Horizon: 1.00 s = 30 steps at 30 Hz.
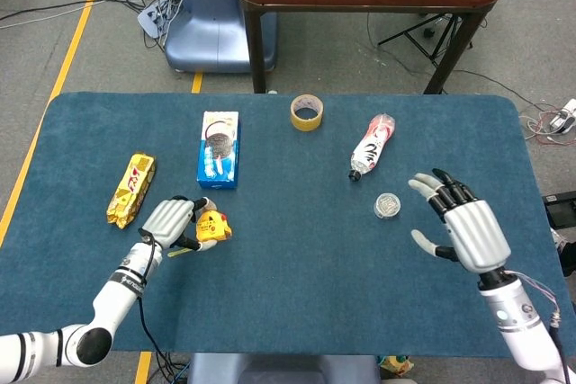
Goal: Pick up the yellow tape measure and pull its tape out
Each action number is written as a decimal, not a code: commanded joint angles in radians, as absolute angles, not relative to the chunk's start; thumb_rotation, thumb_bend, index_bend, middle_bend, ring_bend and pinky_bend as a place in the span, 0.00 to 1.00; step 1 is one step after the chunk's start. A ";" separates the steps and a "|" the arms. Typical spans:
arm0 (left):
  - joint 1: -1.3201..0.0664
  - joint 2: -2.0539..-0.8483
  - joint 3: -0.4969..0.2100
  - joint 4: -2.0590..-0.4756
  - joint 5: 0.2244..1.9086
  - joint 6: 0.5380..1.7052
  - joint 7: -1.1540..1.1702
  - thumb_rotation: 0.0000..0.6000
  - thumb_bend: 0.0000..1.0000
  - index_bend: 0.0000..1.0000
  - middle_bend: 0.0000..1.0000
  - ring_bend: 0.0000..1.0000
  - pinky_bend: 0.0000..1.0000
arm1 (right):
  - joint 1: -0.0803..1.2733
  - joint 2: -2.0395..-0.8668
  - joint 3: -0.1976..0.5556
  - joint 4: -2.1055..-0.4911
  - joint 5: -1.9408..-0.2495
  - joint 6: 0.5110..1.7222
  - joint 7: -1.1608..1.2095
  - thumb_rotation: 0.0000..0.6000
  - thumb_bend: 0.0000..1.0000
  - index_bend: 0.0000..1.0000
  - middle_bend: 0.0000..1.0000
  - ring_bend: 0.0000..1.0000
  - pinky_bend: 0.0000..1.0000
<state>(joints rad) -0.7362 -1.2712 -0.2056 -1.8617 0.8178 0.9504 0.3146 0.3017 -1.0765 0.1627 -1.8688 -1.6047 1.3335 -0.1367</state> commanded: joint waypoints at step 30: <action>-0.864 -1.268 -0.305 -2.100 0.523 1.178 0.385 1.00 0.20 0.54 0.58 0.44 0.26 | 0.672 -1.650 0.328 -1.819 -1.299 1.185 -0.491 1.00 0.26 0.00 0.00 0.00 0.00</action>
